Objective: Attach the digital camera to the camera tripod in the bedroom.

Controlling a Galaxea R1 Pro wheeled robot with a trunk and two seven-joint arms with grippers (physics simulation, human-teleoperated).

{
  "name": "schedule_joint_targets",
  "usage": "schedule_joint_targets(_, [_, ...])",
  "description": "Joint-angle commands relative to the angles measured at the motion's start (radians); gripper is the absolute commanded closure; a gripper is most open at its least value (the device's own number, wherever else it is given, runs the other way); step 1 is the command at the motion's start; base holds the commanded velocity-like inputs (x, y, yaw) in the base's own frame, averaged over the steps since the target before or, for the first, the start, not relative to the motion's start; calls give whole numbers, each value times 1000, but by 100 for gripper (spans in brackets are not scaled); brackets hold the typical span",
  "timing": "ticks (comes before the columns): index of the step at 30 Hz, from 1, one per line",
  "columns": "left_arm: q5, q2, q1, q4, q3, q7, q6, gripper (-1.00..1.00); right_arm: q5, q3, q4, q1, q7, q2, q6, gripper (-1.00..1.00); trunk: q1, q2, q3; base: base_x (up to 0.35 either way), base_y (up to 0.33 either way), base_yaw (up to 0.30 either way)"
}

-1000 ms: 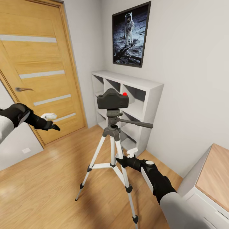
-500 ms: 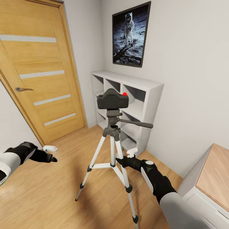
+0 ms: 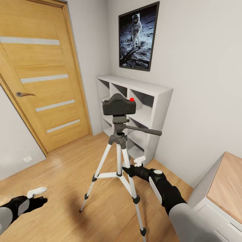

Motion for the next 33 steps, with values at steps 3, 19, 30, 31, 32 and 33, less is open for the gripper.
schedule_joint_targets(3, [145,-13,55,-1,-8,38,-67,-100,72,0,9,0,-41,1,3,100,1,-2,-2,0,0,0])
schedule_joint_targets(19, [133,-200,252,-2,-19,210,33,-100,72,-1,9,0,-42,0,10,100,1,-2,-2,0,0,0])
schedule_joint_targets(30, [102,-247,320,-1,-18,223,-1,-100,74,0,9,0,-41,-1,12,100,1,-2,-2,0,0,0])
schedule_joint_targets(31, [101,-249,326,-1,-18,224,-16,-100,75,0,9,0,-41,0,12,100,1,-2,-2,0,0,0])
schedule_joint_targets(32, [100,-252,339,-1,-19,224,-51,-100,76,0,9,0,-41,0,13,100,1,-2,-2,0,0,0])
schedule_joint_targets(33, [99,-253,346,-1,-19,224,-72,-100,77,0,9,0,-41,0,13,100,1,-2,-2,0,0,0])
